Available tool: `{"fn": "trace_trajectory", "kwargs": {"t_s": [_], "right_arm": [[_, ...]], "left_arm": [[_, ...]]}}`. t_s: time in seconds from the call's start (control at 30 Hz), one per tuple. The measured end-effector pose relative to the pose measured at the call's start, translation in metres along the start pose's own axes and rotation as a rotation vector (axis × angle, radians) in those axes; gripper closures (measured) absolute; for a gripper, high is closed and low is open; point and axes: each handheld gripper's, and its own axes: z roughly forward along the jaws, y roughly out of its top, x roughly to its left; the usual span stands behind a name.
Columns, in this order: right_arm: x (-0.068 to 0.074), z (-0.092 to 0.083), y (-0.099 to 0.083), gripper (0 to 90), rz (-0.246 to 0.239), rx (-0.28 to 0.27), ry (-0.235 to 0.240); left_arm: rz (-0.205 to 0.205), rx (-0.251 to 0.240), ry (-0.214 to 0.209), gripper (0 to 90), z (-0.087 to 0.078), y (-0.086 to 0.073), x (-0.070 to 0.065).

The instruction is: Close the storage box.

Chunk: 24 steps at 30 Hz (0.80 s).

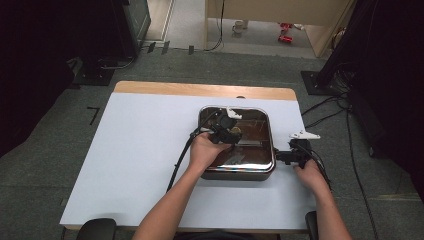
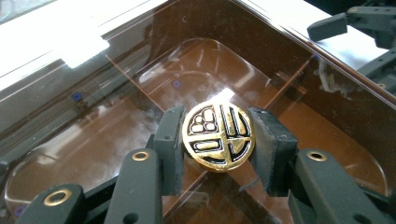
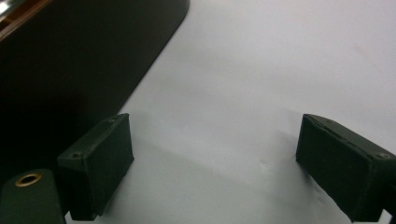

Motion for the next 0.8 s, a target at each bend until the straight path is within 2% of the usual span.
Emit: {"fn": "trace_trajectory", "kwargs": {"t_s": [0.07,0.37,0.43,0.5,0.6,0.8], "right_arm": [[-0.0001,0.0,0.0,10.5,-0.001,0.0,0.0],[0.0001,-0.0001,0.0001,10.5,0.0,0.002,0.0],[0.0001,-0.0001,0.0,10.5,0.0,0.002,0.0],[0.0001,-0.0001,0.0,10.5,0.0,0.002,0.0],[0.0,-0.0001,0.0,10.5,0.0,0.002,0.0],[0.0,0.0,0.0,10.5,0.0,0.0,0.0]], "left_arm": [[-0.001,0.003,0.02,59.4,0.0012,-0.0004,-0.0039],[0.02,-0.008,0.013,59.1,0.0013,-0.0023,-0.0023],[0.022,-0.006,0.0,59.1,0.0009,-0.0025,-0.0011],[0.013,-0.007,-0.004,59.2,0.0008,-0.0024,-0.0005],[0.02,-0.004,-0.002,59.0,0.0008,-0.0023,-0.0009],[-0.014,-0.01,-0.046,56.4,-0.0032,-0.0017,0.0042]]}}
